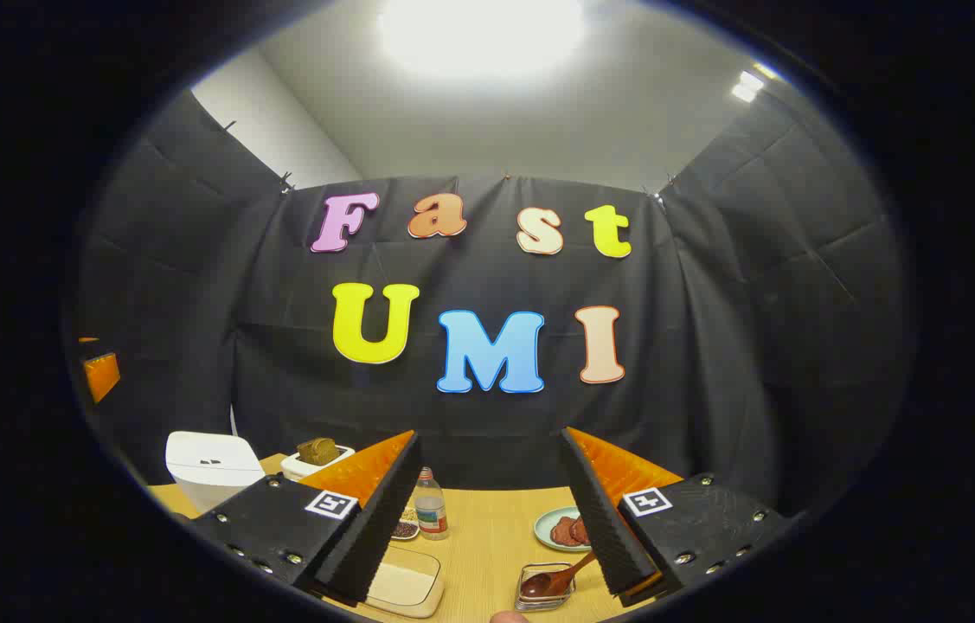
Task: Close the left gripper, press the button to open the rice cooker; take a wooden spoon from the chopstick holder with the right hand, scoop a spoonful of rice and pour it into the rice cooker, then put the wooden spoon back into the chopstick holder.
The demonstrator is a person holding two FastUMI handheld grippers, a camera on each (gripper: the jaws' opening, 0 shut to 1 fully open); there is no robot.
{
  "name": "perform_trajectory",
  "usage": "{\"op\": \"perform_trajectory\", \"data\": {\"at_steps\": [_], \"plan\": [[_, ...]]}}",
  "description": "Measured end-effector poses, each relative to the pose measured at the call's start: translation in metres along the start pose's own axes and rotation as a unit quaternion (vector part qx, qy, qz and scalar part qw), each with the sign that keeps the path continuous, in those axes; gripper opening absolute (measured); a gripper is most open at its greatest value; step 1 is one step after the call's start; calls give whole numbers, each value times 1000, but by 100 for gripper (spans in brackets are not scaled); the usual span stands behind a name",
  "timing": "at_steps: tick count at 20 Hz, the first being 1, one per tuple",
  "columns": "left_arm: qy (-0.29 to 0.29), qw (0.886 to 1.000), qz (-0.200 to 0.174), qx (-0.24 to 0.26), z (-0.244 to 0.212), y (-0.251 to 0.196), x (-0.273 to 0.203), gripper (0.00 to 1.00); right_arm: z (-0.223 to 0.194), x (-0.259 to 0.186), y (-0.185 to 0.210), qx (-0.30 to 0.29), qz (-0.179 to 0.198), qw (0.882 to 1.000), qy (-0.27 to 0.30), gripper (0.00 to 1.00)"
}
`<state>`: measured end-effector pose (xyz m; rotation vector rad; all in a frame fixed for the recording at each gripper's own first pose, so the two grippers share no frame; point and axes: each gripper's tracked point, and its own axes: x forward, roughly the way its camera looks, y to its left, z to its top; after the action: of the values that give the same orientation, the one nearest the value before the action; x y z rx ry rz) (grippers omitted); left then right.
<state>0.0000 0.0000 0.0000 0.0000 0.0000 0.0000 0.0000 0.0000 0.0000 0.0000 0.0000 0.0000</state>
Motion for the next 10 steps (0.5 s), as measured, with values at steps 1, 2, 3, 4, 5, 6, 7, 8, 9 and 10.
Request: {"op": "perform_trajectory", "data": {"at_steps": [1,2,3,4,5,6,7,8,9,10], "plan": [[2,1000,3,-1,-1,1,-1,98,0,0,0,1,0,1000,0,96],[2,1000,6,-2,0,4,-2,98,0,-2,0,3,2,1000,0,96],[2,1000,9,-5,0,6,-4,98,1,-2,1,2,3,1000,-1,96],[2,1000,11,-5,0,7,-4,98,1,-2,-1,1,3,1000,-3,96],[0,1000,14,-4,1,9,-4,98,2,-3,-2,-1,3,1000,-5,96],[0,1000,14,-2,2,10,-5,98,1,-3,-1,-1,4,1000,-5,96],[-2,1000,16,0,3,10,-5,98,1,-2,0,0,5,1000,-5,96],[-3,1000,17,1,4,10,-5,98,1,-2,-1,2,4,1000,-6,96],[-4,1000,17,0,4,9,-6,98,3,-3,-1,3,4,1000,-8,96],[-5,1000,18,0,6,8,-6,98,3,-3,-2,2,3,1000,-9,96]]}}
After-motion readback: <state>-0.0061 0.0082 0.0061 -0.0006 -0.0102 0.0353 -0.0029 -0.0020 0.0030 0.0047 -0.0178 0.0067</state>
